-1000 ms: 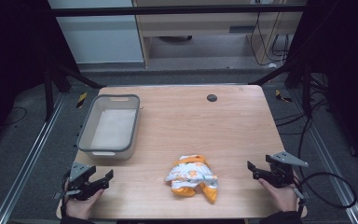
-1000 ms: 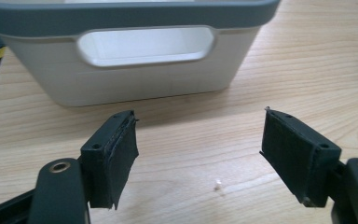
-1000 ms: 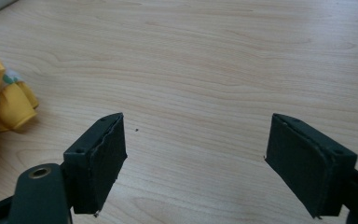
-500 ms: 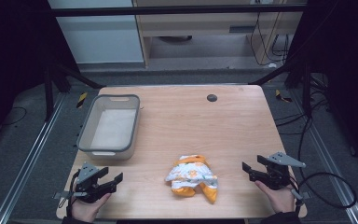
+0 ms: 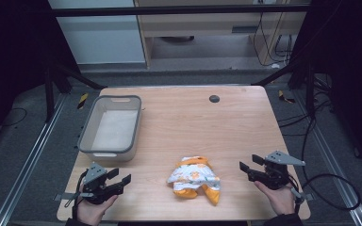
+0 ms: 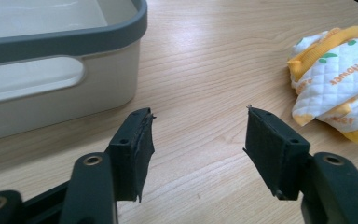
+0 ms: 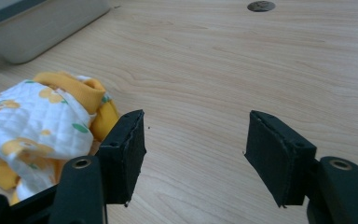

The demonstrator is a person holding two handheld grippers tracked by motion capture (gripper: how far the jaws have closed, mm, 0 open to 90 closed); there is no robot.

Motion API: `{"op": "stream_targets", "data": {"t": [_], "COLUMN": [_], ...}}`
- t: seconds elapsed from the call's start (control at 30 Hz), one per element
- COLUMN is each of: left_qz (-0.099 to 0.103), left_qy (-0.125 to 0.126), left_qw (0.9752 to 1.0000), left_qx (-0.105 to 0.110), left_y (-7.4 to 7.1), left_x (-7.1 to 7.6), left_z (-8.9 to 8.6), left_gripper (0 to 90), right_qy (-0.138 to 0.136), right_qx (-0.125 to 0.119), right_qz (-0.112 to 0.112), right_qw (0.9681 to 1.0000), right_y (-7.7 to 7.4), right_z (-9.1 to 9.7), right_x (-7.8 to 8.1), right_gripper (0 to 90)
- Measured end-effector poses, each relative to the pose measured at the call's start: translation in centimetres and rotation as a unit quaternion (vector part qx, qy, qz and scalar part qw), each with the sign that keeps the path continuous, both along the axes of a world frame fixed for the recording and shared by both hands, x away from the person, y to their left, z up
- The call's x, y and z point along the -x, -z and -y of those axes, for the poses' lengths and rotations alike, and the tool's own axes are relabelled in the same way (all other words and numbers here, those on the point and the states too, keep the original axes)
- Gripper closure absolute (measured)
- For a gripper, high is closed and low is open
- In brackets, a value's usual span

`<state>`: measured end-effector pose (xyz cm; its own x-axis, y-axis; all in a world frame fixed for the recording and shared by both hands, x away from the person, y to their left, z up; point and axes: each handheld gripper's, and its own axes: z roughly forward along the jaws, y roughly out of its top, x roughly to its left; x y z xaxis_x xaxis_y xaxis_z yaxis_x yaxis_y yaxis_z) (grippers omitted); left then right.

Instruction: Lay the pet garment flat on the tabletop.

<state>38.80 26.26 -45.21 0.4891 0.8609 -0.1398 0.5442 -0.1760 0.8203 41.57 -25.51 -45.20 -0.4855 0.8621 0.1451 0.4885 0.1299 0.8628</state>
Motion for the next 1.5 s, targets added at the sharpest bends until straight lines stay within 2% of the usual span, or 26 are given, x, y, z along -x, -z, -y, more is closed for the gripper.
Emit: {"op": "stream_targets", "data": {"t": [0.17,0.33,0.43,0.8,1.5], "left_qz": [0.001,0.002,0.005,0.01,-0.003], "left_qy": [0.009,0.029,0.034,0.068,0.096], "left_qw": [1.0,0.9995,0.9994,0.9974,0.995], "left_qx": [-0.002,-0.012,-0.009,-0.02,-0.027], "left_y": [-0.3,-0.7,-1.0,-1.4,-1.1], "left_x": [-0.2,-0.4,-0.6,-1.7,-3.4], "left_z": [0.7,1.7,2.3,5.1,7.8], "left_gripper": [44.1,45.1,45.6,47.1,50.7], "right_qy": [-0.014,-0.029,-0.034,-0.053,-0.09], "right_qx": [-0.005,-0.011,-0.014,-0.01,-0.001], "right_qz": [0.003,0.01,0.009,0.008,0.002], "right_qw": [0.9999,0.9995,0.9993,0.9985,0.996], "right_y": [-0.6,-1.4,-1.7,-2.0,-2.3], "right_z": [-0.7,-1.2,-1.5,-2.4,-4.9], "right_x": [-0.1,-0.1,-0.1,-0.6,-1.8], "right_gripper": [38.9,39.3,39.3,43.1,49.8]}}
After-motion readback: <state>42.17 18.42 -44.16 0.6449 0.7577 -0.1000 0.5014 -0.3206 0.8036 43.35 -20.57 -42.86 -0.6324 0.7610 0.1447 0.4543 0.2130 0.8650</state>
